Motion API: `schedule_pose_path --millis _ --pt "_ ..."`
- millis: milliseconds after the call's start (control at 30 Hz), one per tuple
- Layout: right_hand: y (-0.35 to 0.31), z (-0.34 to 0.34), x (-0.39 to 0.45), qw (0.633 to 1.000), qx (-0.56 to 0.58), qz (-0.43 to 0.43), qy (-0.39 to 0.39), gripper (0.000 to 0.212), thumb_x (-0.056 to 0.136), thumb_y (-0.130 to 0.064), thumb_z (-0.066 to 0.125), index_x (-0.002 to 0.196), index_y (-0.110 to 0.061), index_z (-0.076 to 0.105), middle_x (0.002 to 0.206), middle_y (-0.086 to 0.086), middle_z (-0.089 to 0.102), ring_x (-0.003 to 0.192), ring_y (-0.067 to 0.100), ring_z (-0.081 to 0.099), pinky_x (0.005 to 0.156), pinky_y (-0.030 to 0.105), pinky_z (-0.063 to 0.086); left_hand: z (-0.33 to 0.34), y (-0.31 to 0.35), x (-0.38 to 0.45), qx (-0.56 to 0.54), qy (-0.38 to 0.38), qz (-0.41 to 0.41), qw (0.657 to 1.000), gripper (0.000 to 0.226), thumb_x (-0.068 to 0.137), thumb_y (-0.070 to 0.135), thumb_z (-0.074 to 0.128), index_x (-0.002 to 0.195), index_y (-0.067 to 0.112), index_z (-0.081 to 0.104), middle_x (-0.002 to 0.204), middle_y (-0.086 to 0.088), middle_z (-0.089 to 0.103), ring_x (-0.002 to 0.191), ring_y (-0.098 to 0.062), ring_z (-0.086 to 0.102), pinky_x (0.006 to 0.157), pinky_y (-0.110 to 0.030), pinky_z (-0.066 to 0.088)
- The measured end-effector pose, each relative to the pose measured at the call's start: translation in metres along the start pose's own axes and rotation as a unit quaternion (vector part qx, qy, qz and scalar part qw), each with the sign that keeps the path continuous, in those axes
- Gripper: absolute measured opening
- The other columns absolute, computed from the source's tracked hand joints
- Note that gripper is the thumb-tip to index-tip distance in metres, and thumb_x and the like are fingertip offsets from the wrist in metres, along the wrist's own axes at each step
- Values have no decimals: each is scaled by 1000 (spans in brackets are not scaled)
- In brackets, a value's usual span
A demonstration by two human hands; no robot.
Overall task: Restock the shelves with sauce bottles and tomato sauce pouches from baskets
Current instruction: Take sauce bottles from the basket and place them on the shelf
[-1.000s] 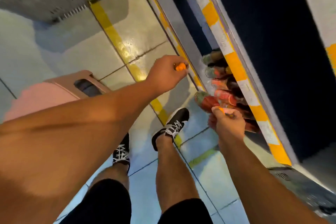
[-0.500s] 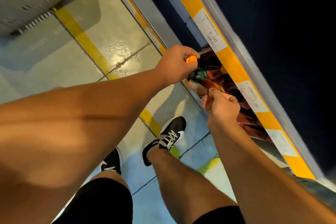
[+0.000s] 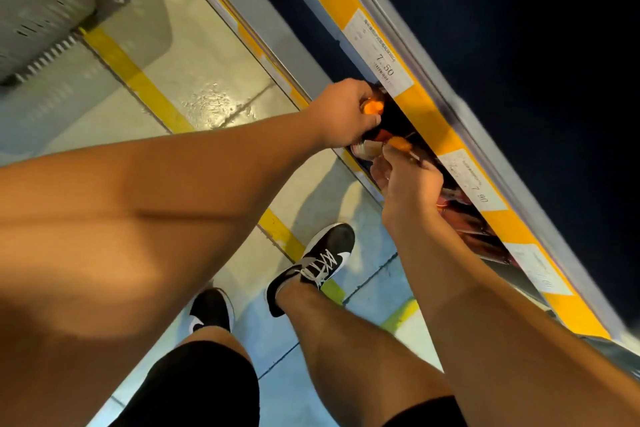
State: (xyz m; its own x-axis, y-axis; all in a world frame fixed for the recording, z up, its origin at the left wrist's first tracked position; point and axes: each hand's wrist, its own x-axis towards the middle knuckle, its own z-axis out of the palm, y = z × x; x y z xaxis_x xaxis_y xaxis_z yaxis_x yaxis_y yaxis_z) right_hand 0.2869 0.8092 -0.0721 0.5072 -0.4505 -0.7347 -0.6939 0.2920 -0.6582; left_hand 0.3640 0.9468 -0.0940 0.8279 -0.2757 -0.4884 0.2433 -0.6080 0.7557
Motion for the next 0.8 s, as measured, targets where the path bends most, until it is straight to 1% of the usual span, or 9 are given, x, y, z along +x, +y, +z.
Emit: schedule_pose_path --millis 100,167,233,400,500,600,667,733,800 --pt "-4 1 -2 999 -5 12 -29 22 91 4 69 104 -14 70 104 9 73 89 21 70 78 34 62 -3 7 2 16 -11 -7 1000 27 95 21 60 120 13 66 115 -7 70 100 -24 66 92 -45 57" --pt "-2 -5 -6 998 -27 21 -55 31 92 1 69 121 -9 67 99 6 71 86 17 68 80 36 62 -8 8 -10 -9 -14 -15 1000 35 97 18 59 132 14 60 119 -3 67 104 -23 64 93 -38 55" --pt "5 -18 -17 996 -63 32 -49 47 92 -2 68 137 -12 59 103 4 71 87 17 69 79 37 62 -11 1 -32 -28 -7 -36 999 41 97 18 61 137 15 55 111 -3 66 103 -25 66 91 -38 54" --pt "24 -78 -106 986 -156 60 -23 48 92 -3 70 134 -22 58 109 8 71 87 23 70 77 40 62 -16 -18 -141 -82 4 -133 988 39 96 23 64 135 21 60 99 -3 71 89 -21 66 77 -29 46" --pt "29 -126 -166 931 -361 2 -50 49 90 -6 72 132 -26 59 115 4 70 91 24 70 77 45 62 -27 -19 -226 -106 -19 -157 982 32 99 29 65 130 21 62 97 3 71 94 -20 68 75 -27 45" --pt "24 -163 -227 871 -482 -9 -96 46 90 -9 73 131 -25 60 119 0 67 96 18 67 83 39 56 -54 -11 -306 -53 -41 -166 984 32 101 34 62 131 24 61 113 8 65 104 -11 61 70 -4 35" --pt "15 -179 -266 861 -498 2 -104 44 90 -8 73 131 -19 61 123 1 65 105 21 65 87 36 53 -76 -5 -358 -23 -33 -164 986 41 97 46 63 132 24 63 120 5 65 110 -11 62 79 -9 38" --pt "5 -189 -301 867 -488 -11 -102 38 90 -4 72 126 -11 63 123 7 65 107 25 65 83 29 51 -97 -2 -404 -47 -32 -161 985 46 89 51 61 125 23 65 120 1 66 114 -17 64 93 -27 48" --pt "-9 -192 -336 869 -482 -28 -108 30 90 4 68 118 -5 63 115 13 65 97 28 64 70 15 48 -120 -2 -445 -39 -40 -167 984 31 94 42 65 119 25 64 121 4 65 115 -18 63 89 -27 46"
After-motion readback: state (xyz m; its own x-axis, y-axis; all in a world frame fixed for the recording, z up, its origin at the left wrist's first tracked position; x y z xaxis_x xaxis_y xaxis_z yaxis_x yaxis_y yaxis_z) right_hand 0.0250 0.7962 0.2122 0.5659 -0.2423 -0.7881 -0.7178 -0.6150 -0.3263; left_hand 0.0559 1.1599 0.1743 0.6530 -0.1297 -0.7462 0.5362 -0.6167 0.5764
